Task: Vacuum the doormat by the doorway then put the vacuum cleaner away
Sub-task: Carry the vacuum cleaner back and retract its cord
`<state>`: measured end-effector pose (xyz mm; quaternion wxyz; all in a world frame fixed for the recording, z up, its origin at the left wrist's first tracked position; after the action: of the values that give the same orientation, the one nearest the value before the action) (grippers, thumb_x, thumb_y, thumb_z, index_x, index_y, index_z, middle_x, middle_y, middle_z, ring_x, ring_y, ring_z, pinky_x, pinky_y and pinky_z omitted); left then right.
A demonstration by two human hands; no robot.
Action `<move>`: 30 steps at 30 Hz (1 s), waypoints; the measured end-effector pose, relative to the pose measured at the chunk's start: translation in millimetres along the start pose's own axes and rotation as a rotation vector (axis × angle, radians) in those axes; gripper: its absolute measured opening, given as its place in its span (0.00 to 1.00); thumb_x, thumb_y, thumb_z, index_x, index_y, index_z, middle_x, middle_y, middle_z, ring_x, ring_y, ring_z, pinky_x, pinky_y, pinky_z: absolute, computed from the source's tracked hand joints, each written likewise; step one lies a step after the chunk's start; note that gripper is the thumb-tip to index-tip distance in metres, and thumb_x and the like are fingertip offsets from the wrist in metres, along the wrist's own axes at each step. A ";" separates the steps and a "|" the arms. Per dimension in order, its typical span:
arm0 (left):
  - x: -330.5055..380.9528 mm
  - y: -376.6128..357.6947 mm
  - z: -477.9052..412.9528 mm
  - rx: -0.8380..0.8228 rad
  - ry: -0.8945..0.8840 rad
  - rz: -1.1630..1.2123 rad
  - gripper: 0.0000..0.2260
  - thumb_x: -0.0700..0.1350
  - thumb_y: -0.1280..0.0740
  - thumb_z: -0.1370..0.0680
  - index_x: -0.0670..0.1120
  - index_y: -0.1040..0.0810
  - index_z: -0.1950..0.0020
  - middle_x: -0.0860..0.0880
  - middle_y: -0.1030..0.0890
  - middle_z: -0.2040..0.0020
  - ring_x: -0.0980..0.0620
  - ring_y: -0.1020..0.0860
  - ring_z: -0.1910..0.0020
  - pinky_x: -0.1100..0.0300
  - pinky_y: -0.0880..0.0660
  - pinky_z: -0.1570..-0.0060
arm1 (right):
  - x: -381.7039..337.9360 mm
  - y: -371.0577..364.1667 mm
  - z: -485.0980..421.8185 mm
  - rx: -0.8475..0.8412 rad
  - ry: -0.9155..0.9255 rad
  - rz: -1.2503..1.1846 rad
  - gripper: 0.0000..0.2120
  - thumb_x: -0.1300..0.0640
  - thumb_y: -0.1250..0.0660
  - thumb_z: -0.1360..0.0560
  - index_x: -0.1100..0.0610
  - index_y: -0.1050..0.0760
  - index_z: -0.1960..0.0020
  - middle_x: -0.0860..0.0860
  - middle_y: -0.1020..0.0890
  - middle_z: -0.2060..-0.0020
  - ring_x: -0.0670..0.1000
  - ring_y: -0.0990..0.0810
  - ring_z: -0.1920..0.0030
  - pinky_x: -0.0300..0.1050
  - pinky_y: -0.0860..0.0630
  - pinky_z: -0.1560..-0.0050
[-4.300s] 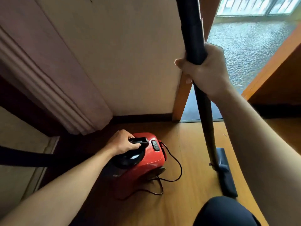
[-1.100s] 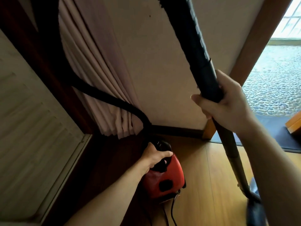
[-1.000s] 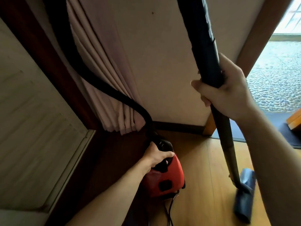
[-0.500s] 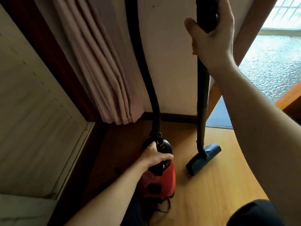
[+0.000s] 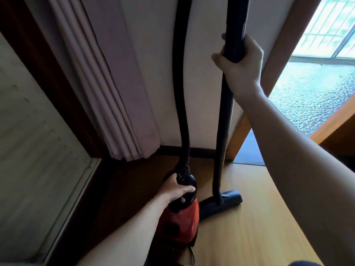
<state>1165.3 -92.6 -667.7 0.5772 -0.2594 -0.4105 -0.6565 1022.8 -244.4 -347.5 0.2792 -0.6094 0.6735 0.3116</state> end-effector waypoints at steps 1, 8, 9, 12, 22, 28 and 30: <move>-0.6 1.2 -1.8 0.006 0.003 0.006 0.19 0.46 0.21 0.34 0.49 0.24 0.47 0.48 0.19 0.48 0.45 0.16 0.54 0.52 0.18 0.61 | 1.3 -0.2 1.4 -0.005 -0.009 -0.014 0.15 0.61 0.24 0.32 0.63 0.22 0.47 0.50 0.21 0.61 0.47 0.22 0.61 0.42 0.22 0.55; -2.7 6.2 -9.0 0.043 0.035 -0.091 0.26 0.50 0.24 0.29 0.48 0.27 0.34 0.46 0.20 0.40 0.53 0.19 0.72 0.67 0.30 0.77 | 2.4 -8.3 19.4 -0.182 -0.043 -0.102 0.18 0.56 0.29 0.22 0.65 0.34 0.43 0.65 0.29 0.67 0.58 0.29 0.76 0.50 0.24 0.76; -3.7 5.8 -10.7 0.045 0.038 -0.097 0.27 0.51 0.24 0.29 0.49 0.27 0.33 0.46 0.20 0.40 0.54 0.19 0.72 0.68 0.30 0.77 | 2.4 -8.7 20.9 -0.196 -0.046 -0.081 0.19 0.56 0.30 0.22 0.67 0.35 0.42 0.66 0.30 0.67 0.60 0.30 0.77 0.48 0.26 0.78; -6.1 6.7 -11.2 0.053 0.032 -0.106 0.28 0.51 0.24 0.29 0.49 0.28 0.31 0.45 0.21 0.38 0.55 0.19 0.73 0.68 0.30 0.77 | 2.7 -6.2 16.2 -0.241 -0.022 -0.095 0.17 0.64 0.36 0.28 0.68 0.33 0.41 0.66 0.29 0.66 0.63 0.31 0.78 0.49 0.31 0.77; -16.3 7.1 -15.1 0.083 0.025 -0.009 0.16 0.45 0.23 0.32 0.48 0.24 0.48 0.47 0.20 0.58 0.46 0.20 0.66 0.50 0.19 0.64 | -6.8 -19.5 -28.7 -0.153 0.154 -0.058 0.17 0.66 0.34 0.27 0.58 0.35 0.41 0.61 0.27 0.65 0.60 0.28 0.73 0.56 0.27 0.76; -13.2 4.6 -21.1 0.068 0.018 -0.058 0.22 0.48 0.23 0.31 0.48 0.24 0.40 0.47 0.19 0.50 0.50 0.19 0.66 0.58 0.21 0.68 | 22.0 -27.1 -23.3 -0.076 0.002 -0.176 0.35 0.70 0.35 0.24 0.69 0.48 0.22 0.47 0.21 0.57 0.45 0.25 0.69 0.43 0.26 0.71; -9.9 4.5 -23.1 0.081 0.015 -0.075 0.22 0.49 0.24 0.31 0.48 0.24 0.39 0.46 0.20 0.50 0.50 0.19 0.69 0.59 0.22 0.69 | 27.5 -24.3 -28.2 -0.058 -0.005 -0.232 0.27 0.71 0.35 0.24 0.71 0.42 0.28 0.46 0.22 0.64 0.49 0.28 0.73 0.47 0.27 0.72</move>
<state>1174.7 -106.7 -686.9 0.5652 -0.2153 -0.4418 -0.6626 1044.3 -285.1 -351.8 0.2970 -0.6903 0.5886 0.2980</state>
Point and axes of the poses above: each hand's wrist, its own z-axis away from the middle knuckle, its own y-axis out of the back of the hand, x = y × z, the point moved 4 cm from there along -z, towards the middle knuckle
